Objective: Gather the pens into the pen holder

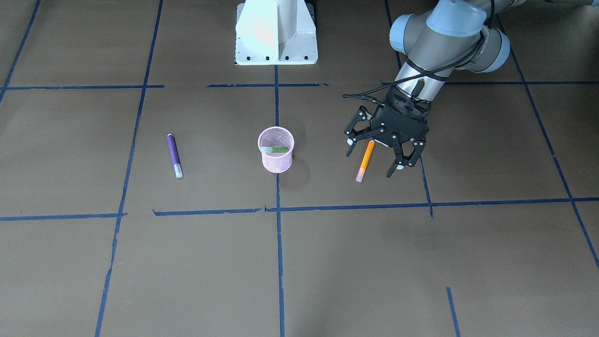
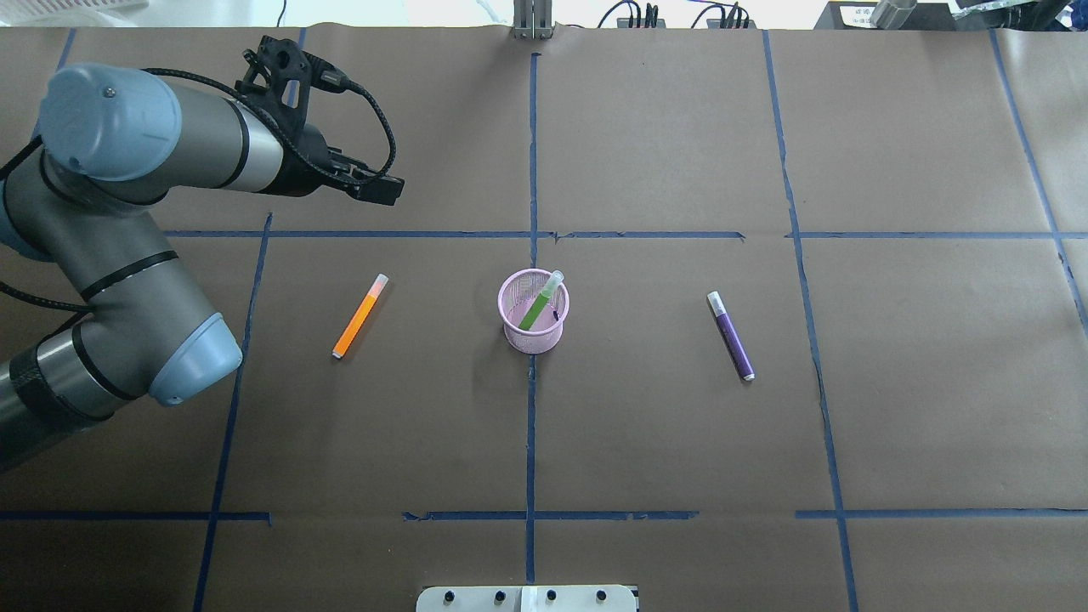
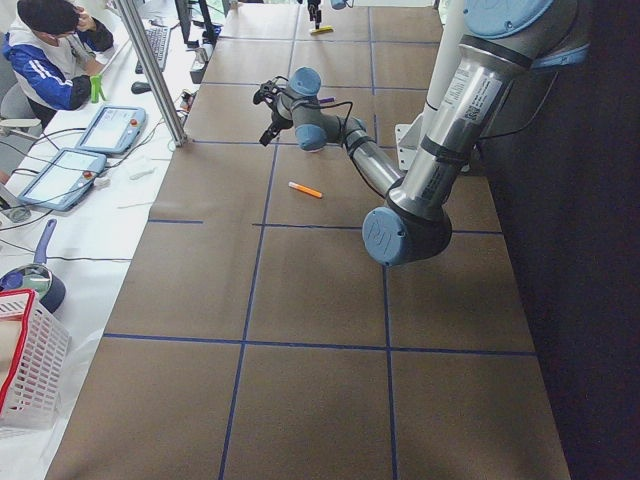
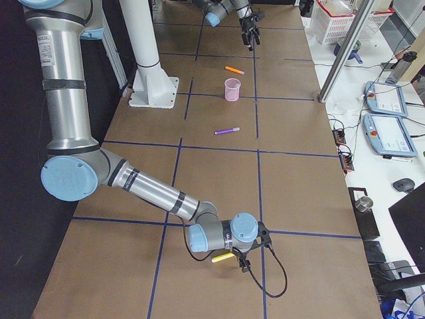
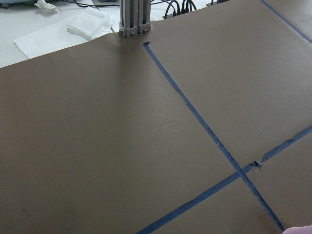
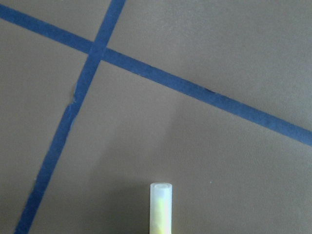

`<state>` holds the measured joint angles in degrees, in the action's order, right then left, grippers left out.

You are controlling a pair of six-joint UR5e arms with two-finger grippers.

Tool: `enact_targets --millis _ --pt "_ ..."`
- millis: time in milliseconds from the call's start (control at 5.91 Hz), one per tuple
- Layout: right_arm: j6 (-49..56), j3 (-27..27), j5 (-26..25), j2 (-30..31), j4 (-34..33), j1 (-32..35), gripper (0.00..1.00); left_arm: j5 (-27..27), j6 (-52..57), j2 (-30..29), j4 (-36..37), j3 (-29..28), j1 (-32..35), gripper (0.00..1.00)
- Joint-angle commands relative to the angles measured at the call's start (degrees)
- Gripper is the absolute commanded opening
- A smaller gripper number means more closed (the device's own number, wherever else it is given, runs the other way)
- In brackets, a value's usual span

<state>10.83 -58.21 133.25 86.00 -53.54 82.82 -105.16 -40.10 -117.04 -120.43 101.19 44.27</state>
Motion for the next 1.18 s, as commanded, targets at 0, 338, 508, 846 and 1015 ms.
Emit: enact_targets --millis 0,338,508,846,1015 --pt "-0.3 0.5 0.4 -0.6 -0.2 -0.2 0.93 0.0 0.0 0.8 0.0 1.5 0.0 1.00" --pt "-0.3 1.9 0.5 -1.4 -0.1 -0.4 0.90 0.0 0.0 1.7 0.0 2.6 0.0 1.00" --pt "-0.4 1.8 0.7 -1.4 -0.1 -0.4 0.86 0.0 0.0 1.7 0.0 2.6 0.0 1.00" --pt "-0.4 1.9 0.9 -1.4 -0.1 -0.5 0.68 0.0 0.0 2.2 0.0 2.6 -0.1 1.00" --pt "-0.3 1.9 0.9 -1.4 -0.1 -0.5 0.52 0.0 0.0 2.2 0.0 2.6 -0.1 1.00"
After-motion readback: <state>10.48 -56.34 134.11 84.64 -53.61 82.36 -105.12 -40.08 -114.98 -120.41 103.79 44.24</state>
